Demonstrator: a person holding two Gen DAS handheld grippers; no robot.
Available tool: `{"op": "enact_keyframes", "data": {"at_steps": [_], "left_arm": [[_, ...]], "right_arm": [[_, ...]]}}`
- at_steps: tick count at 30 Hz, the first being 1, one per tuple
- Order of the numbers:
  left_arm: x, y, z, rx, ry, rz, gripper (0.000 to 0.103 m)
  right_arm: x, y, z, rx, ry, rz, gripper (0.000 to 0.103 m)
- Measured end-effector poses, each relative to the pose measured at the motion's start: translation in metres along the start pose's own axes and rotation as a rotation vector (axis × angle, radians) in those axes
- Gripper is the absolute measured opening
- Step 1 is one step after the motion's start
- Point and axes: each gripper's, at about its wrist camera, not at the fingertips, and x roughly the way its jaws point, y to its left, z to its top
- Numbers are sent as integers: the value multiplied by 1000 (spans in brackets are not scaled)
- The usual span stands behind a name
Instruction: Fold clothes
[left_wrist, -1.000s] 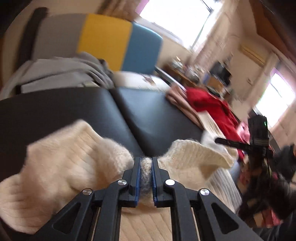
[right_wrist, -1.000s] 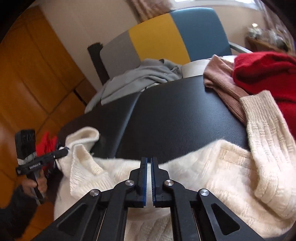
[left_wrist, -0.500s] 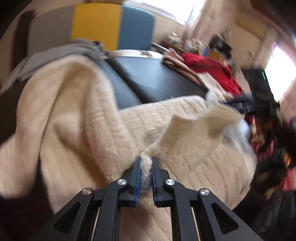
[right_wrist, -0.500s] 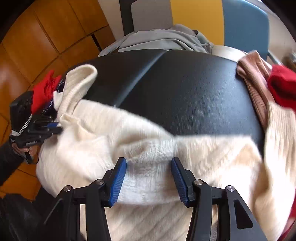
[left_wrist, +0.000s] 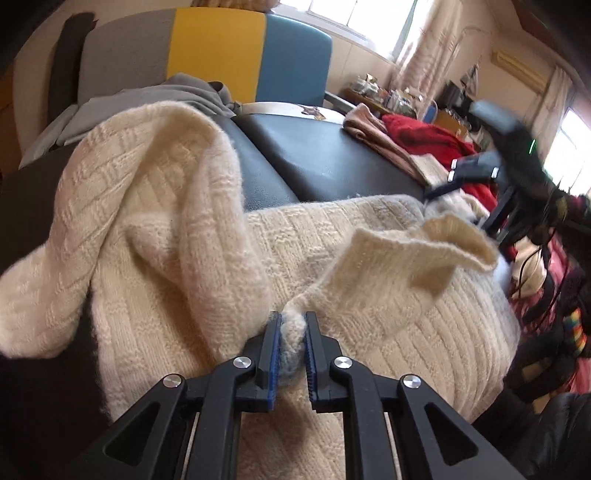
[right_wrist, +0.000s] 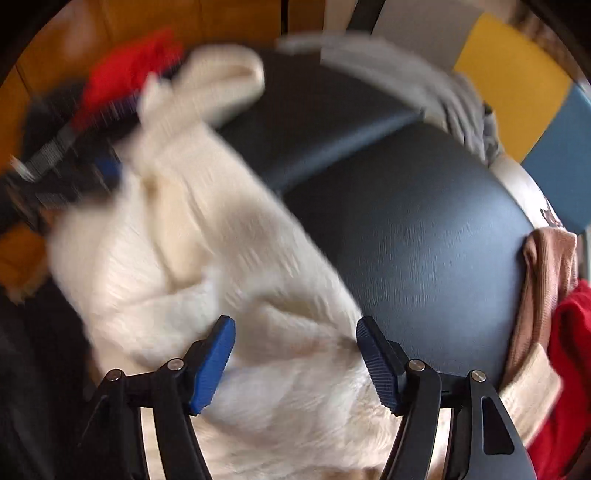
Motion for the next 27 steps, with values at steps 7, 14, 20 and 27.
{"op": "enact_keyframes", "data": {"at_steps": [7, 14, 20, 27], "left_arm": [[0, -5, -5, -17, -37, 44, 10], [-10, -1, 14, -120, -155, 83, 9], [2, 15, 89, -93, -265, 179, 9], [42, 60, 173, -196, -273, 272, 10]], "right_arm": [[-25, 32, -41, 103, -136, -173, 14], [-58, -13, -49, 396, -339, -176, 11], [-94, -97, 5, 581, -568, -191, 1], [-83, -166, 31, 784, -662, -117, 6]]}}
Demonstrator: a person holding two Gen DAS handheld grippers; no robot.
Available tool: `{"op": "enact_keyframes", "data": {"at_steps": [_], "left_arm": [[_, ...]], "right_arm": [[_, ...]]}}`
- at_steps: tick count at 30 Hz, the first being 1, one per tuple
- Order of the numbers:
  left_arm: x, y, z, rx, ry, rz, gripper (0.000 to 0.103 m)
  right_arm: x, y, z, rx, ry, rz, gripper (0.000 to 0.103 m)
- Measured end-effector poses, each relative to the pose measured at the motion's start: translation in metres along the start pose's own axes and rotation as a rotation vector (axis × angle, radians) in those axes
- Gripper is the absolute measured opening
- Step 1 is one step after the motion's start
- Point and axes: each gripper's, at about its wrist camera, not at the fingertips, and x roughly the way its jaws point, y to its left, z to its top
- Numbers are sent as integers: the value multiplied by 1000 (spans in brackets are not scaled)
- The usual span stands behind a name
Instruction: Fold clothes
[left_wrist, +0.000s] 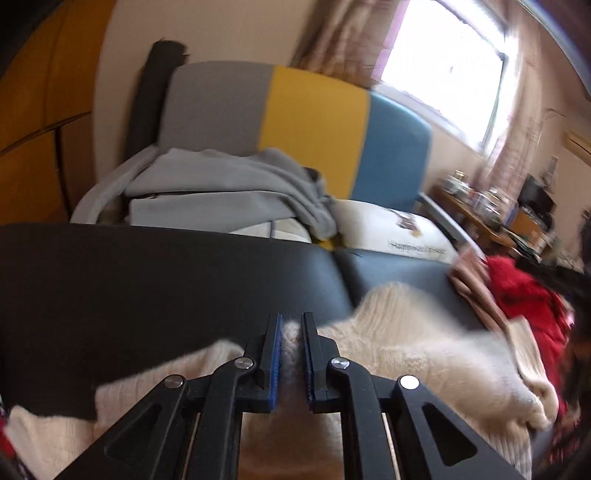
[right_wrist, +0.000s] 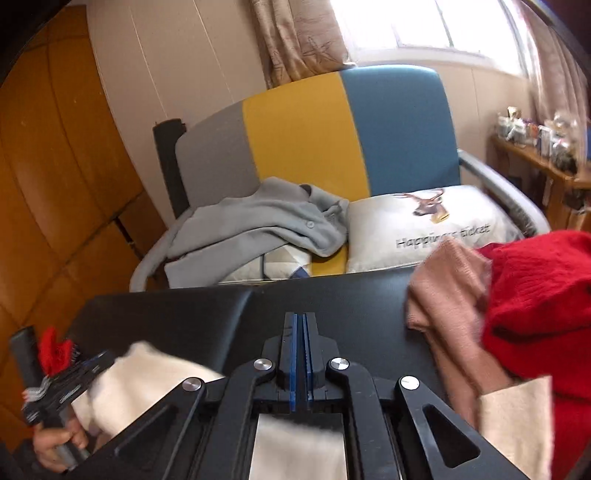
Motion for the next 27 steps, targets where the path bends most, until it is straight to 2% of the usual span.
{"op": "enact_keyframes", "data": {"at_steps": [1, 4, 6, 8, 10, 13, 15, 16, 19, 22, 25, 26, 27], "left_arm": [[4, 0, 1, 5, 4, 19, 13], [-5, -2, -7, 15, -12, 82, 14], [-23, -6, -21, 25, -51, 90, 17], [-42, -10, -37, 45, -85, 86, 17], [-51, -18, -52, 91, -89, 72, 18], [-36, -28, -71, 181, -22, 84, 18], [-7, -23, -79, 187, 84, 101, 18], [9, -20, -82, 186, 137, 112, 19], [33, -8, -62, 142, 142, 126, 23], [68, 1, -35, 166, 137, 198, 26], [97, 6, -11, 189, 126, 260, 27], [104, 7, -6, 201, 123, 274, 27], [109, 7, -3, 216, 122, 286, 27]], "right_arm": [[-2, 3, -6, -17, 6, 17, 6], [-6, 17, -43, -121, 76, 58, 15], [1, 24, -63, -176, 142, 85, 28], [13, 31, -77, -195, 191, 85, 36], [29, 32, -83, -176, 222, 93, 36], [63, 33, -81, -115, 259, 87, 38], [95, 35, -83, -71, 348, 89, 41], [108, 33, -85, -76, 358, 47, 41], [123, 24, -78, -103, 246, -87, 43], [140, 9, -64, -30, 190, -85, 52], [163, 14, -49, -57, 193, -64, 75], [172, 23, -47, -101, 210, -67, 93], [181, 33, -45, -151, 230, -76, 103]]}}
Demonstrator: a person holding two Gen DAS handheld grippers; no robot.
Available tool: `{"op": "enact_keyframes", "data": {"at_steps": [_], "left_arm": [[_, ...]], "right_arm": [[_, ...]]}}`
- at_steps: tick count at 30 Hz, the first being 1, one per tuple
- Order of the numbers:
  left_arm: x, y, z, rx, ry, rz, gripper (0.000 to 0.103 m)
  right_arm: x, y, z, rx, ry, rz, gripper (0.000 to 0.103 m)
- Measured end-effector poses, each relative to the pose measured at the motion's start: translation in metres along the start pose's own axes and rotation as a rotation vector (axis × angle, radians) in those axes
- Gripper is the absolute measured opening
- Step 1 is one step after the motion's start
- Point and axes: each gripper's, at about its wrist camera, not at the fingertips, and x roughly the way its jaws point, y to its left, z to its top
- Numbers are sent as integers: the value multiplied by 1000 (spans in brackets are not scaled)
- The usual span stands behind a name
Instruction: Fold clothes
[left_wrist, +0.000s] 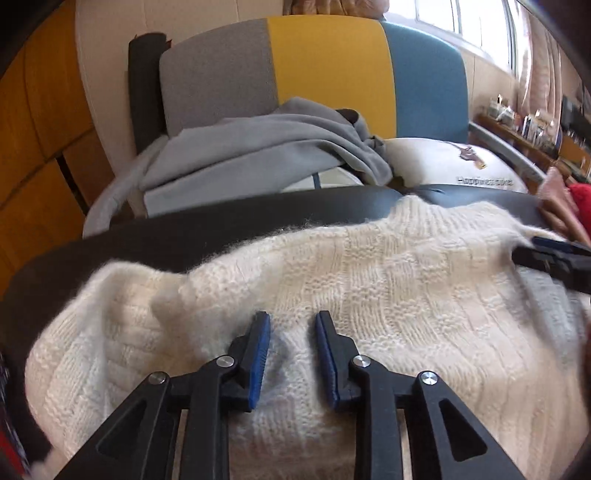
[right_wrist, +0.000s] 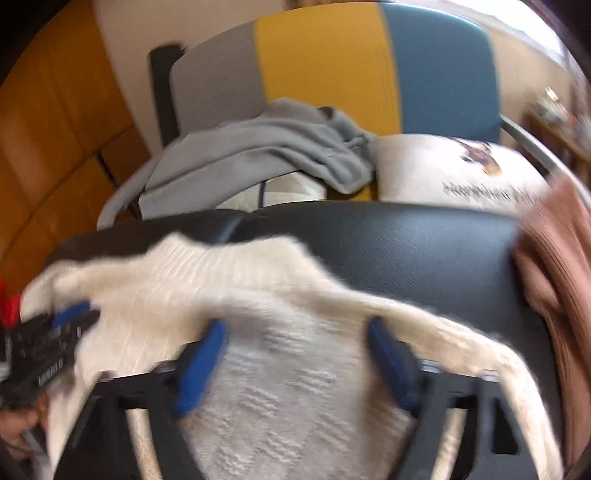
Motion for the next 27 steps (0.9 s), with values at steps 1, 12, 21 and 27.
{"op": "enact_keyframes", "data": {"at_steps": [1, 12, 21, 27], "left_arm": [[4, -1, 4, 14, -2, 12, 28], [-3, -2, -2, 18, -9, 35, 28], [-34, 3, -13, -92, 16, 13, 27], [-108, -14, -71, -161, -41, -82, 30]], "right_arm": [[6, 10, 3, -60, 17, -29, 103], [5, 11, 12, -124, 33, -24, 103], [-80, 36, -73, 0, -15, 135, 103], [-107, 18, -135, 205, -20, 212, 103]]}}
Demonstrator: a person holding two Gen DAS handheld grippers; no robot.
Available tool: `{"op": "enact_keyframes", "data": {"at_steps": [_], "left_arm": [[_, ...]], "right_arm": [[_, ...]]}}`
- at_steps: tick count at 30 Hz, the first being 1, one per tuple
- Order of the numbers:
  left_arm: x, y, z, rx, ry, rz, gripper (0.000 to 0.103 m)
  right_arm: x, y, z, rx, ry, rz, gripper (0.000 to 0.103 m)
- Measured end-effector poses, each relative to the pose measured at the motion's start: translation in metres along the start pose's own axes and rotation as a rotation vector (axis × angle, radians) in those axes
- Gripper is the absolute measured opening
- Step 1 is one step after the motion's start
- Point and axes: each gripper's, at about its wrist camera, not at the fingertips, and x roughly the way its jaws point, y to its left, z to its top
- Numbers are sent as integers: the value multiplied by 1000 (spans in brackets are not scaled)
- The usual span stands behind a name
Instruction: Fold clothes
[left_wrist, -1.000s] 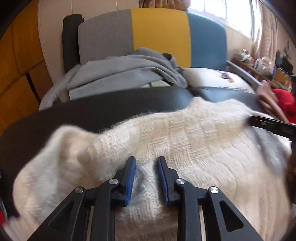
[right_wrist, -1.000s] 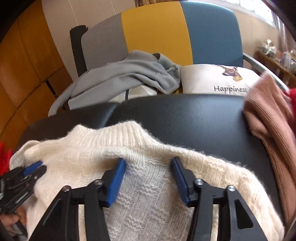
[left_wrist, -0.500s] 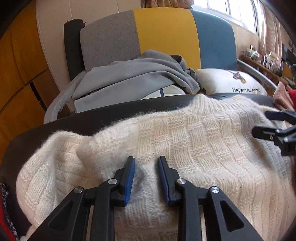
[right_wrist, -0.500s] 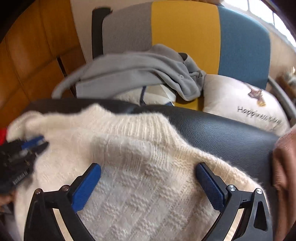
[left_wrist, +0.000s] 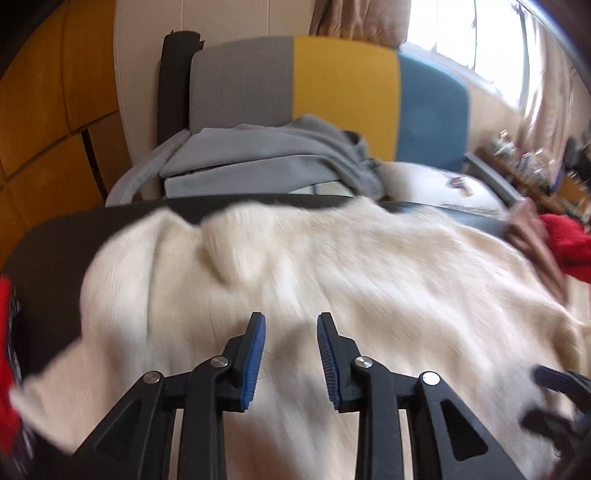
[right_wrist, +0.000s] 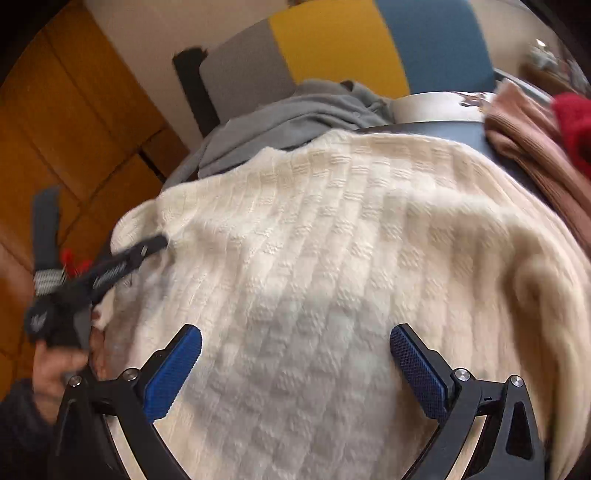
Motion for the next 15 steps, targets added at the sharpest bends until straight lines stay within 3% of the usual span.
{"op": "enact_keyframes", "data": {"at_steps": [6, 11, 15], "left_arm": [[-37, -14, -78, 28, 66, -15, 31], [-56, 1, -102, -46, 46, -51, 31], [-62, -8, -107, -6, 15, -16, 31]], "right_arm": [[-12, -4, -16, -26, -16, 5, 103], [-14, -8, -18, -55, -15, 33, 103], [-18, -13, -24, -59, -17, 64, 103]]}}
